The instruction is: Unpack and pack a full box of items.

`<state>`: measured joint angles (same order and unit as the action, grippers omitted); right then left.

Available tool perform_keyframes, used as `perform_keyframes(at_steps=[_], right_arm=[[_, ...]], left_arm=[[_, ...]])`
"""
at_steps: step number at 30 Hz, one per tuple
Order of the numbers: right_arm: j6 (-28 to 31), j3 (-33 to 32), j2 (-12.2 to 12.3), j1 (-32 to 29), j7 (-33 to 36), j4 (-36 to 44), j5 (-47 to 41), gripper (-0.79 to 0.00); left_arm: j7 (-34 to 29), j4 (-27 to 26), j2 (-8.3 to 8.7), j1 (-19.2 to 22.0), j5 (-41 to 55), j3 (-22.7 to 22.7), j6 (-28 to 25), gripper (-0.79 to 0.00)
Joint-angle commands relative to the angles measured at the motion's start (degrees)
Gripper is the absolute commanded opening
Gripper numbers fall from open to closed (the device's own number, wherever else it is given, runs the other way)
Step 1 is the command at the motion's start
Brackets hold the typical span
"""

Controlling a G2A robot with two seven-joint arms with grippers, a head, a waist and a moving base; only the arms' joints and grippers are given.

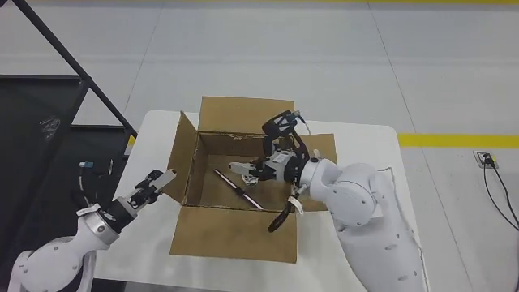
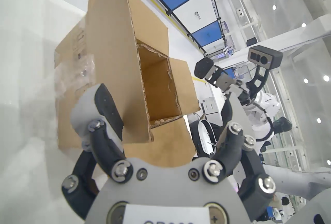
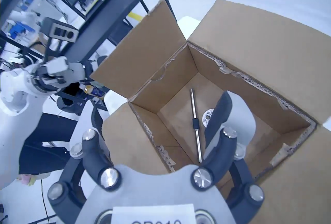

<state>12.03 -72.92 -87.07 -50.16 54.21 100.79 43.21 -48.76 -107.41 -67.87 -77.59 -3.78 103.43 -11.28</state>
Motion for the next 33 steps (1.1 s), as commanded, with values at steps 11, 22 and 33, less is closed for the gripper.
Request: perform_keyframes(at_steps=[11,22,33], right_arm=[[-0.74,-6.16,0.85,-4.75,-1.47,3.58,-4.01,0.0],[-2.28,-25.42,3.78,-9.6,-0.26,-2.62,-14.85,0.0],[-1.29,-25.03,5.93,-4.55,11.12,-15.74,-21.06,0.0]], left_arm=[[-1.14,1.19,0.47,3.79,-3.37,-8.58,2.25,0.0],[-0.1,3.9,0.75,6.71,-5.88,-13.94,3.67,0.0],[1.06,5.26,1.08,8.08,-7.76,-16.91,4.53,0.0]])
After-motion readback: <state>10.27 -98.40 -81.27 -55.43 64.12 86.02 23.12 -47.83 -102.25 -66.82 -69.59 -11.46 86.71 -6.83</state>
